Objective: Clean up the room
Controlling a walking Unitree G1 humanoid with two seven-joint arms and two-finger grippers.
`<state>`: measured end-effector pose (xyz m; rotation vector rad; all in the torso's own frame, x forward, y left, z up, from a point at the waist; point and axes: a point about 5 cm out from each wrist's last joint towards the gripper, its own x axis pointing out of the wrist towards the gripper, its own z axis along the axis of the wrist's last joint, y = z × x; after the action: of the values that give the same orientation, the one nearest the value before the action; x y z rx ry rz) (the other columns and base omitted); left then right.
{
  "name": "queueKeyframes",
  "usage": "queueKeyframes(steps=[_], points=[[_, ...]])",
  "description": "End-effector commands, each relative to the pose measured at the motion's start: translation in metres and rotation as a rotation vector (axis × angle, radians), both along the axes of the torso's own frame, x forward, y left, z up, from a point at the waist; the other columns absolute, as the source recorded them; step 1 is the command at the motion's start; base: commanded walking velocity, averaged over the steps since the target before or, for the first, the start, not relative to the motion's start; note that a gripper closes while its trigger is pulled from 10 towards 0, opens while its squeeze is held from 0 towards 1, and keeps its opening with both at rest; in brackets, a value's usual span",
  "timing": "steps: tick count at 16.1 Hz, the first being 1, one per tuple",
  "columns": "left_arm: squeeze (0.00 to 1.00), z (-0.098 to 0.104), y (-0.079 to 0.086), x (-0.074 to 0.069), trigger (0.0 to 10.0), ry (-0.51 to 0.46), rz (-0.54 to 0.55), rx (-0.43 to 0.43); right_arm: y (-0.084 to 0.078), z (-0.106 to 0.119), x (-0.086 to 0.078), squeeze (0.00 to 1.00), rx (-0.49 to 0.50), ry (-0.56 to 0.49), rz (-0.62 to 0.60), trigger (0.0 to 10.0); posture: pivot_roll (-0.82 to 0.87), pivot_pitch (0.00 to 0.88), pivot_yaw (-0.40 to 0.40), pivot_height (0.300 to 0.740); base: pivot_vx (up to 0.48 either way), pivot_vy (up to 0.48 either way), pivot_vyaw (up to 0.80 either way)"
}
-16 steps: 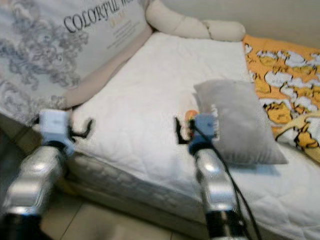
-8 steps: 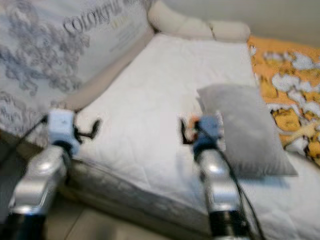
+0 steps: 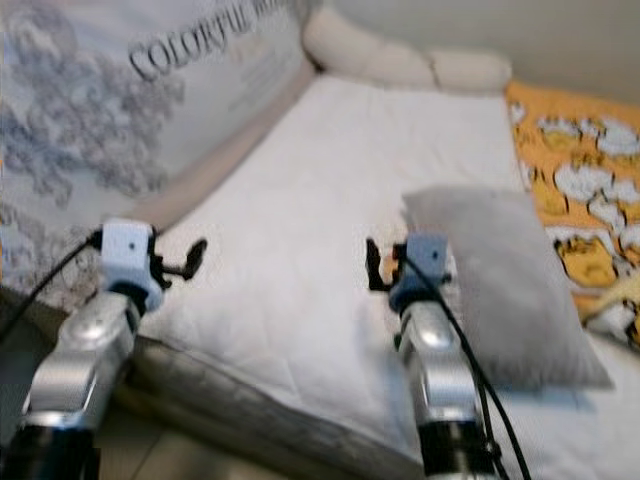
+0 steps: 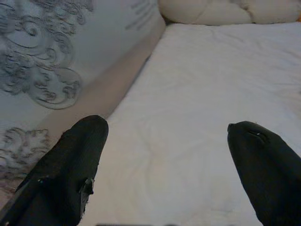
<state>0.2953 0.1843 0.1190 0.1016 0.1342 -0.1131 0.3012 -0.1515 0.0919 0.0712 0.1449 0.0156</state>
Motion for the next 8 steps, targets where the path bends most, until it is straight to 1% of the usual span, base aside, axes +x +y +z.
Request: queueKeyframes(steps=[1, 3, 5, 6, 7, 8], points=[[0.00, 0.002, 0.007, 0.000, 10.0, -0.002, 0.015, 0.006, 0.006, 0.004, 0.001, 0.00, 0.005, -0.017, 0.012, 10.0, -0.03, 0.000, 0.002, 0.740, 0.296, 0.000, 0.00], [0.00, 0.001, 0.007, -0.001, 10.0, 0.000, 0.014, 0.010, 0.005, 0.003, 0.000, 0.00, 0.041, -0.013, -0.001, 10.0, -0.03, 0.000, 0.002, 0.740, 0.289, 0.000, 0.00], [0.00, -0.003, 0.006, -0.005, 10.0, 0.037, -0.014, 0.019, 0.002, 0.004, 0.000, 0.00, 0.094, -0.012, -0.013, 10.0, -0.03, 0.000, 0.000, 0.740, 0.000, 0.000, 0.00], [0.00, -0.006, 0.006, -0.007, 10.0, 0.052, -0.034, 0.035, 0.001, 0.005, -0.002, 0.33, 0.114, -0.018, -0.020, 10.0, -0.03, 0.000, 0.001, 0.740, 0.000, 0.000, 0.00], [0.00, -0.007, 0.008, -0.009, 10.0, 0.059, -0.052, 0.049, -0.002, 0.002, -0.002, 1.00, 0.092, -0.009, -0.009, 10.0, -0.03, 0.000, 0.002, 0.740, 0.000, 0.000, 0.00], [0.00, -0.006, 0.009, -0.010, 10.0, 0.058, -0.070, 0.061, -0.005, -0.002, -0.002, 1.00, 0.053, 0.013, 0.003, 10.0, -0.02, 0.000, 0.005, 0.740, 0.000, 0.000, 0.00]])
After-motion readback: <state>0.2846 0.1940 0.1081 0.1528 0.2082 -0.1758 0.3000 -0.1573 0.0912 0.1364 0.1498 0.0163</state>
